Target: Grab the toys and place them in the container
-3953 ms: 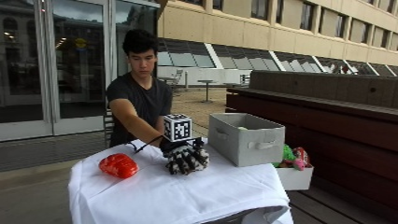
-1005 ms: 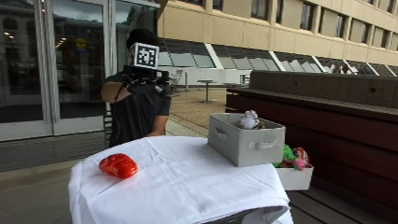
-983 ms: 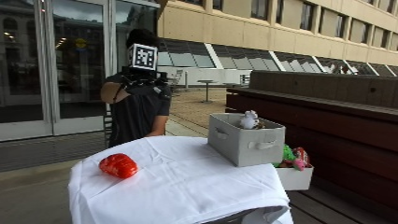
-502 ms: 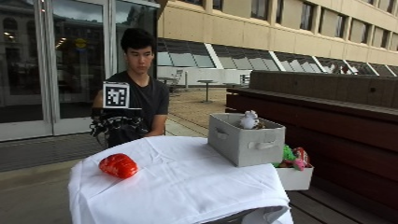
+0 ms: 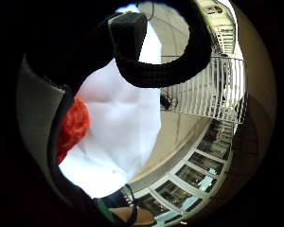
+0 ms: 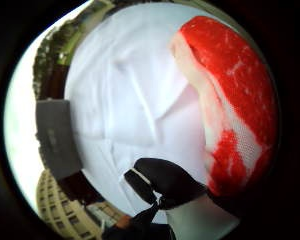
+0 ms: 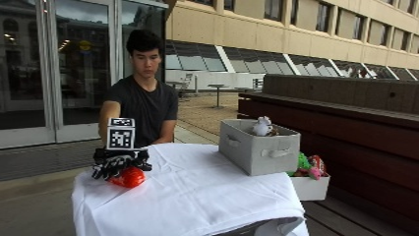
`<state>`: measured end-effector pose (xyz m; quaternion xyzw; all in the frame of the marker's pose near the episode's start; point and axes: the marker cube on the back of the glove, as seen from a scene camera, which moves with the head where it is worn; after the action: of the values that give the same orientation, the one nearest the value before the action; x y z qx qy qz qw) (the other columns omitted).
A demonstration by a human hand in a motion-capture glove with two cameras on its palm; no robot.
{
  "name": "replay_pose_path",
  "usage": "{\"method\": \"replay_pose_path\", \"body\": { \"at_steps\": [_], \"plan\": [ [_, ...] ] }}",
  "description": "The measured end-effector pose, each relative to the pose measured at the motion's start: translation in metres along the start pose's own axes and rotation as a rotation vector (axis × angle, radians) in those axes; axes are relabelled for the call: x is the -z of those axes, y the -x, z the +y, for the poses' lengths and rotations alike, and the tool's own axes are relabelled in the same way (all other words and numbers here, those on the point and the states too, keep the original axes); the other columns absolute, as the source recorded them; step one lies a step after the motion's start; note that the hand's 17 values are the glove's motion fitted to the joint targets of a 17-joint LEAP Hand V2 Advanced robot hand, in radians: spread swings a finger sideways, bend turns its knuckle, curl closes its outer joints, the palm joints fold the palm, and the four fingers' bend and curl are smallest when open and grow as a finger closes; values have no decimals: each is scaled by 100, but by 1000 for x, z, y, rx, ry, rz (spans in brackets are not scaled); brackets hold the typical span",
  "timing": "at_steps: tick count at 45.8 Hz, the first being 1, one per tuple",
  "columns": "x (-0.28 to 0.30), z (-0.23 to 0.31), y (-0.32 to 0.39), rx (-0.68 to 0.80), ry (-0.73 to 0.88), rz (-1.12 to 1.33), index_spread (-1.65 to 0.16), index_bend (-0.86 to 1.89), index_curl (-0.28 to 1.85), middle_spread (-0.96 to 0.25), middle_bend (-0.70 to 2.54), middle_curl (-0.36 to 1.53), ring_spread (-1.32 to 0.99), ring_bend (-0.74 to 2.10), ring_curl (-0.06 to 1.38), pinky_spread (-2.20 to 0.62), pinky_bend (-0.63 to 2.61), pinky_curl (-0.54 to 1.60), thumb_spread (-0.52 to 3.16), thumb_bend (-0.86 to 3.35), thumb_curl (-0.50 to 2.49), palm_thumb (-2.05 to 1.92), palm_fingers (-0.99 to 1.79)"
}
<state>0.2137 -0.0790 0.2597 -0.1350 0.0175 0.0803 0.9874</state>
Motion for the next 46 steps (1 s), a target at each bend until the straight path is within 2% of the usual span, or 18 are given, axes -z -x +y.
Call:
{"method": "replay_pose_path", "body": {
  "at_steps": [8, 13, 14, 17, 19, 24, 26, 28, 31, 33, 37, 41, 44, 46],
  "plan": [
    [-23, 3, 0, -37, 0, -62, -30, -3, -1, 1, 22, 34, -2, 55, 40, -1, 133, 38, 112, 16, 31, 37, -12],
    [-26, 8, 0, -44, -51, -82, -31, -6, -3, -2, 33, 38, -14, 88, 46, -20, 139, 37, 117, 24, 35, 54, 22],
    [-24, 8, 0, -44, -53, -80, -31, -6, -3, -3, 33, 38, -16, 91, 46, -22, 139, 37, 118, 25, 35, 55, 21],
    [-18, 11, 0, -42, -79, -67, -33, 5, -1, -8, 51, 44, -24, 102, 49, -29, 134, 35, 121, 31, 38, 65, 52],
    [-15, 14, 1, -43, -123, -49, -34, 4, -1, -10, 54, 45, -27, 104, 49, -32, 133, 35, 123, 32, 39, 67, 53],
    [-4, 5, 5, -34, -350, 20, -36, 17, 1, -19, 78, 51, -33, 109, 49, -40, 112, 29, 105, 33, 47, 77, 92],
    [2, 7, 7, -13, -321, 16, -36, 19, 2, -22, 85, 53, -35, 110, 49, -42, 103, 27, 94, 35, 51, 84, 104],
    [9, 15, 12, -20, -223, -18, -36, 22, 5, -24, 90, 55, -36, 110, 49, -44, 95, 27, 83, 39, 54, 92, 111],
    [21, 21, 17, -32, -136, -77, -36, 27, 8, -26, 92, 56, -37, 109, 49, -45, 87, 27, 73, 43, 58, 99, 118],
    [29, 21, 19, -31, -133, -101, -36, 25, 9, -27, 96, 57, -37, 111, 50, -49, 82, 26, 71, 43, 59, 100, 120],
    [55, 10, 29, -22, -302, -144, -36, 22, 10, -27, 95, 56, -38, 111, 49, -46, 82, 28, 65, 33, 60, 87, 119],
    [99, 25, 48, -32, -221, -179, -36, 18, 11, -29, 89, 54, -39, 108, 48, -46, 88, 31, 60, 26, 61, 77, 114],
    [126, 17, 60, -45, -345, -176, -37, 17, 11, -31, 83, 53, -40, 108, 48, -46, 91, 33, 59, 24, 63, 75, 110],
    [150, 23, 73, -44, -345, -176, -37, 17, 11, -32, 80, 52, -41, 107, 48, -46, 92, 34, 59, 23, 65, 74, 109]
  ]
}}
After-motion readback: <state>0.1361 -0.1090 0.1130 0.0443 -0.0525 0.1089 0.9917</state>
